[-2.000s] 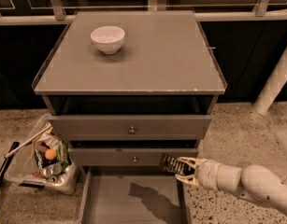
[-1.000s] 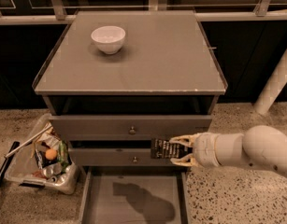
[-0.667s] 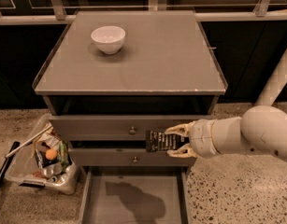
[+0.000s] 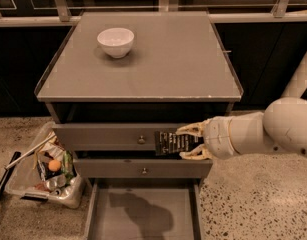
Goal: Pick rxbar chocolate from bottom drawer and place on counter
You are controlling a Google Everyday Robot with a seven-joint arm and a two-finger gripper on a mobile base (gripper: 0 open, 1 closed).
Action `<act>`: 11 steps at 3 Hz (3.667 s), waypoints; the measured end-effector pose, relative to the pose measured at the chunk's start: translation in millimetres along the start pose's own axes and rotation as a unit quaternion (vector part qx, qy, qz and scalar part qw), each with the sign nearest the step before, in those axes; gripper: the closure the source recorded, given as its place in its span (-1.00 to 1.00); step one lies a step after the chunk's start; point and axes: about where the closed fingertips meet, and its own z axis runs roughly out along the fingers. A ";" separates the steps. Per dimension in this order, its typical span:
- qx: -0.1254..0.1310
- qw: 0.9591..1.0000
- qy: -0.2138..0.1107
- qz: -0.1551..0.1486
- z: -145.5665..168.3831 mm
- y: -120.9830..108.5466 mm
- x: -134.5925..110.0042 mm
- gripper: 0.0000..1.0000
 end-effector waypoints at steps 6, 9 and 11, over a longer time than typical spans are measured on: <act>0.036 0.997 -0.029 -0.065 -53.0 -189.2 -26.7 1.00; 0.057 0.990 -0.120 0.038 -7.0 -258.4 17.9 1.00; 0.041 0.995 -0.061 0.066 9.2 -258.7 20.8 1.00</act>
Offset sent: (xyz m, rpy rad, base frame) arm 0.0561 0.0190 0.1802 -0.0252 -0.1793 0.1796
